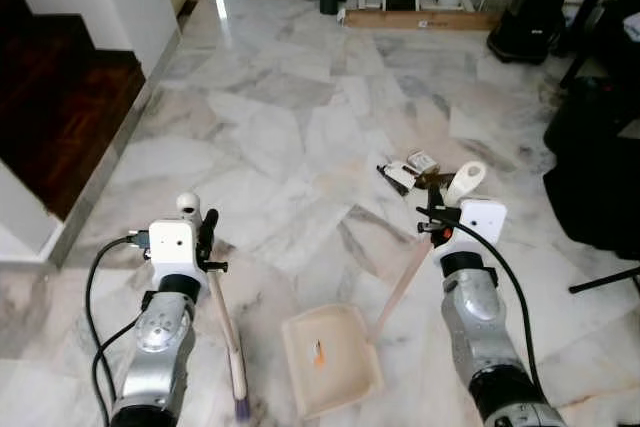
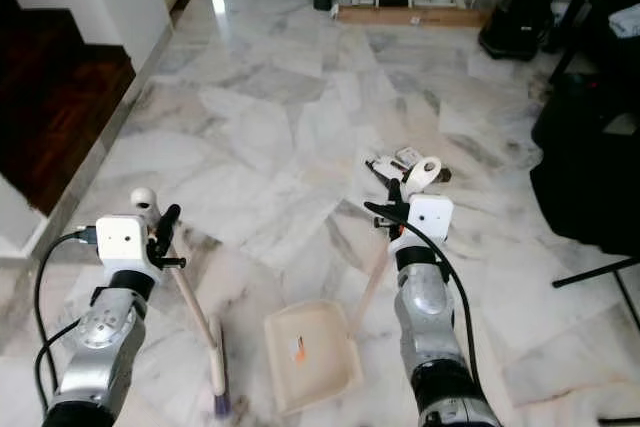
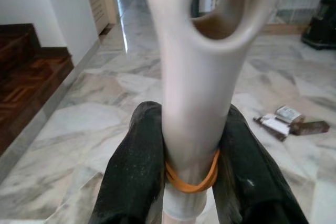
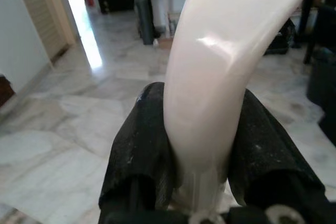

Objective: Sweep floor

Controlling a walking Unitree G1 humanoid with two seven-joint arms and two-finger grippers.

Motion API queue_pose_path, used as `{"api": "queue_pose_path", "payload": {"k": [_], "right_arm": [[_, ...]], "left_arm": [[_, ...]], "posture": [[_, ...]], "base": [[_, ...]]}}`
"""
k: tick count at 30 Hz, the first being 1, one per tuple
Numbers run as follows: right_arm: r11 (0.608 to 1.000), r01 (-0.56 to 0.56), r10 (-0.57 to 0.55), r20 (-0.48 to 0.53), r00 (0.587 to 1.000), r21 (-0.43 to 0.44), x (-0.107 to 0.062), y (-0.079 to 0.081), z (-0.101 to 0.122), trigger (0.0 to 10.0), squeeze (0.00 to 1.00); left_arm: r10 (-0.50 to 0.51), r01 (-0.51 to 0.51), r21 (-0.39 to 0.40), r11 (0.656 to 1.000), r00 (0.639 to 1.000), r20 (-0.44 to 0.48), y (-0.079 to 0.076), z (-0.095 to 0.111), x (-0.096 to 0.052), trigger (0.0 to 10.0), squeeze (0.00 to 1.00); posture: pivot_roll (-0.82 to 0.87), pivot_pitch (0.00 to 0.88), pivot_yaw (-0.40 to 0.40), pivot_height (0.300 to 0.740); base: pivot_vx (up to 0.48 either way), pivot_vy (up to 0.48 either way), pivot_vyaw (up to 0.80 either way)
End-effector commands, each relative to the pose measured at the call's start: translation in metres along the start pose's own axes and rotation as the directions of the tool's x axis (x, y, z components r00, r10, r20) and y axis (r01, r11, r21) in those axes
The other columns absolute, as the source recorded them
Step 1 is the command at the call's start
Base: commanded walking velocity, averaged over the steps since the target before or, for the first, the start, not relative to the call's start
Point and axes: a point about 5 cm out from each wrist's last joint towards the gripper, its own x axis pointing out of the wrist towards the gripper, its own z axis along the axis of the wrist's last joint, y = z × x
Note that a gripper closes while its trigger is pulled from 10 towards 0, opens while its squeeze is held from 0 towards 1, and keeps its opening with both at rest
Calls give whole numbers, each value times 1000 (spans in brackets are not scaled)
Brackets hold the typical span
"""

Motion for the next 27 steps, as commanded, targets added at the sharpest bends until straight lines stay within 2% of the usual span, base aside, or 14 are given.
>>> {"api": "queue_pose_path", "payload": {"k": [1, 27], "right_arm": [[1000, -31, 31, 53, 998, -3, 7, 9, 13, 10000, 0], [999, -29, 29, 44, 999, 14, 10, 14, 15, 10000, 0]], "left_arm": [[18, -18, -4, 1000, 999, 39, 7, 9, 1, 10000, 0], [13, -12, -4, 1000, 999, 32, 7, 10, 3, 10000, 0]], "posture": [[38, 116, -5, 740], [44, 138, 1, 740]], "base": [[334, 0, 0], [335, 0, 0]]}}
